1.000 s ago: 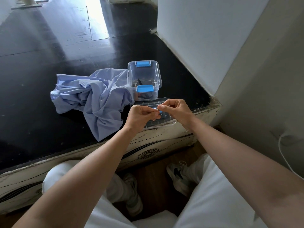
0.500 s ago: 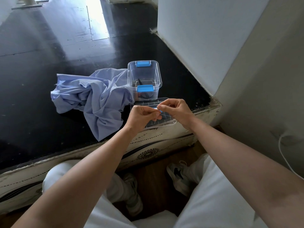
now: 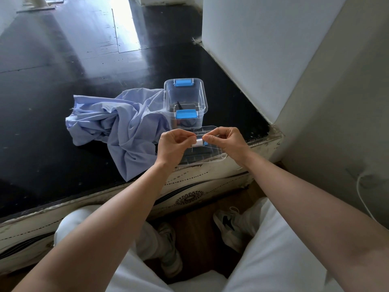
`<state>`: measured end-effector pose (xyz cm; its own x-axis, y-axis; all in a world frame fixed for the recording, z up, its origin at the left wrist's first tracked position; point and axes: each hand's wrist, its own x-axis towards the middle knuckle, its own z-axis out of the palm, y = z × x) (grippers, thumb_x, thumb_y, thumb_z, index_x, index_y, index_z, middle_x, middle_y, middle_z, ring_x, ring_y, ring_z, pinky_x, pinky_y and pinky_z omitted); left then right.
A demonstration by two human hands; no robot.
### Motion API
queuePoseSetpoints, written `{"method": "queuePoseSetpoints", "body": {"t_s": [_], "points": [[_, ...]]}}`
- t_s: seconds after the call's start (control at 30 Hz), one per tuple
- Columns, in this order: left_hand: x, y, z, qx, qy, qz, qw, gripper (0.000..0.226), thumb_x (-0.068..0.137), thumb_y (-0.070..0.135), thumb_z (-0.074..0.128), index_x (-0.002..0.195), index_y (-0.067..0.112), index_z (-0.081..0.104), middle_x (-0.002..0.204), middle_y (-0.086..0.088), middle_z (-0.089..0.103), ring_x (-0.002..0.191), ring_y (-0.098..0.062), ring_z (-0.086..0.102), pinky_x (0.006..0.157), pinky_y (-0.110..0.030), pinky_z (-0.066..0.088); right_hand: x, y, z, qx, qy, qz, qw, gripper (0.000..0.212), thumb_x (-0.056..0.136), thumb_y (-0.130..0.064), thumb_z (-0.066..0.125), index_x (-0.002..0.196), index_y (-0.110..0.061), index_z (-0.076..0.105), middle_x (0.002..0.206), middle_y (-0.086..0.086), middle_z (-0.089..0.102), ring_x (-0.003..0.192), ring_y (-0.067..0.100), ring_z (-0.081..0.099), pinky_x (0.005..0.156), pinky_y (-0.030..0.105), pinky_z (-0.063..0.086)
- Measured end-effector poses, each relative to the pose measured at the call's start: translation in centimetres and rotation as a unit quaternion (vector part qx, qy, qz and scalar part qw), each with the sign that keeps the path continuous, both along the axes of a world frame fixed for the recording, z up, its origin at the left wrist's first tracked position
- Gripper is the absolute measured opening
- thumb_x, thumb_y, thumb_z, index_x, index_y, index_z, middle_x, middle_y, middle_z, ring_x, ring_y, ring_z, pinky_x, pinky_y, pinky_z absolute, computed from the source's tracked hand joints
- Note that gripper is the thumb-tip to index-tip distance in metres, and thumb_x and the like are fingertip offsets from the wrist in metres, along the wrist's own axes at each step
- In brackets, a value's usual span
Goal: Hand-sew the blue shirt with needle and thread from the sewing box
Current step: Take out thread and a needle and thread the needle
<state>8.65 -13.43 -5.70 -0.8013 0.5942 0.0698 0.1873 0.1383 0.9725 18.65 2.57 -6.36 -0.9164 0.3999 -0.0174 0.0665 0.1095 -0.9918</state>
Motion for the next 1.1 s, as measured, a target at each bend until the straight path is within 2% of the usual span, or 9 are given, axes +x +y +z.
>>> {"method": "queuePoseSetpoints", "body": {"t_s": [0.17, 0.3, 0.43, 0.5, 0.57, 0.67, 0.83, 0.97, 1.1], "points": [[-0.31, 0.1, -0.18, -0.022, 0.064, -0.021, 0.998, 0.015, 0.083, 0.011, 0.074, 0.097, 0.014, 0.073, 0.088, -0.004, 0.074, 0.08, -0.018, 0.072, 0.08, -0.029, 0.059, -0.22, -0.05, 0.18, 0.017, -0.014, 0.01, 1.0, 0.008, 0.085, -0.018, 0.073, 0.085, -0.01, 0.073, 0.085, 0.006, 0.067, 0.079, 0.008, 0.064, 0.074, 0.021, 0.054], [-0.31, 0.29, -0.37, -0.043, 0.122, -0.032, 0.991, 0.013, 0.083, 0.015, 0.075, 0.092, 0.024, 0.073, 0.081, 0.006, 0.073, 0.074, -0.01, 0.07, 0.075, -0.026, 0.059, -0.38, -0.02, 0.3, 0.021, -0.017, 0.015, 1.0, 0.004, 0.084, -0.02, 0.074, 0.081, -0.017, 0.074, 0.086, 0.008, 0.069, 0.084, 0.015, 0.065, 0.083, 0.031, 0.056], [-0.22, 0.49, -0.44, -0.053, 0.145, -0.021, 0.988, 0.01, 0.083, 0.017, 0.075, 0.091, 0.023, 0.073, 0.078, 0.009, 0.071, 0.071, -0.005, 0.068, 0.074, -0.025, 0.059, -0.36, -0.03, 0.29, 0.028, -0.024, 0.014, 0.999, 0.006, 0.083, -0.02, 0.075, 0.082, -0.014, 0.074, 0.086, 0.014, 0.068, 0.084, 0.021, 0.063, 0.087, 0.039, 0.055], [-0.17, 0.57, -0.5, -0.056, 0.156, -0.016, 0.986, 0.008, 0.083, 0.018, 0.075, 0.09, 0.022, 0.074, 0.078, 0.008, 0.071, 0.07, -0.005, 0.068, 0.074, -0.028, 0.06, -0.28, -0.09, 0.37, 0.031, -0.028, 0.016, 0.999, 0.007, 0.083, -0.02, 0.075, 0.082, -0.013, 0.074, 0.085, 0.014, 0.067, 0.082, 0.02, 0.062, 0.087, 0.039, 0.055], [-0.16, 0.65, -0.62, -0.063, 0.165, -0.009, 0.984, 0.005, 0.083, 0.019, 0.076, 0.087, 0.022, 0.074, 0.077, 0.007, 0.072, 0.07, -0.008, 0.068, 0.074, -0.032, 0.06, -0.17, -0.09, 0.44, 0.033, -0.032, 0.02, 0.999, 0.008, 0.083, -0.019, 0.075, 0.083, -0.011, 0.074, 0.078, 0.006, 0.066, 0.076, 0.012, 0.061, 0.081, 0.032, 0.055], [-0.22, 0.76, -0.86, -0.069, 0.157, -0.002, 0.985, 0.004, 0.082, 0.021, 0.076, 0.085, 0.021, 0.074, 0.077, 0.004, 0.073, 0.07, -0.013, 0.068, 0.075, -0.039, 0.06, 0.0, -0.07, 0.52, 0.032, -0.032, 0.026, 0.999, 0.007, 0.084, -0.018, 0.074, 0.085, -0.011, 0.073, 0.071, -0.005, 0.065, 0.068, 0.002, 0.059, 0.075, 0.023, 0.051], [-0.08, 0.67, -0.9, -0.053, 0.111, 0.002, 0.992, 0.004, 0.083, 0.018, 0.075, 0.086, 0.019, 0.074, 0.079, 0.002, 0.073, 0.072, -0.013, 0.069, 0.077, -0.037, 0.06, 0.11, -0.12, 0.35, 0.025, -0.018, 0.029, 0.999, 0.003, 0.084, -0.014, 0.074, 0.084, -0.012, 0.072, 0.071, -0.008, 0.067, 0.068, 0.002, 0.061, 0.071, 0.018, 0.052], [-0.14, 0.32, -0.84, -0.023, 0.087, -0.006, 0.996, 0.008, 0.084, 0.013, 0.074, 0.092, 0.016, 0.074, 0.082, -0.001, 0.074, 0.074, -0.016, 0.071, 0.078, -0.036, 0.06, 0.08, 0.05, 0.07, 0.023, -0.015, 0.024, 0.999, 0.009, 0.084, -0.017, 0.074, 0.087, -0.008, 0.073, 0.077, 0.0, 0.068, 0.074, 0.01, 0.063, 0.076, 0.025, 0.054], [-0.22, 0.07, -0.84, -0.019, 0.118, -0.012, 0.993, 0.015, 0.084, 0.013, 0.074, 0.099, 0.01, 0.075, 0.087, -0.002, 0.074, 0.077, -0.014, 0.071, 0.08, -0.034, 0.06, 0.1, 0.06, 0.04, 0.025, -0.023, 0.02, 0.999, 0.013, 0.085, -0.017, 0.073, 0.09, -0.005, 0.073, 0.08, 0.002, 0.069, 0.079, 0.013, 0.064, 0.083, 0.033, 0.055]]}}
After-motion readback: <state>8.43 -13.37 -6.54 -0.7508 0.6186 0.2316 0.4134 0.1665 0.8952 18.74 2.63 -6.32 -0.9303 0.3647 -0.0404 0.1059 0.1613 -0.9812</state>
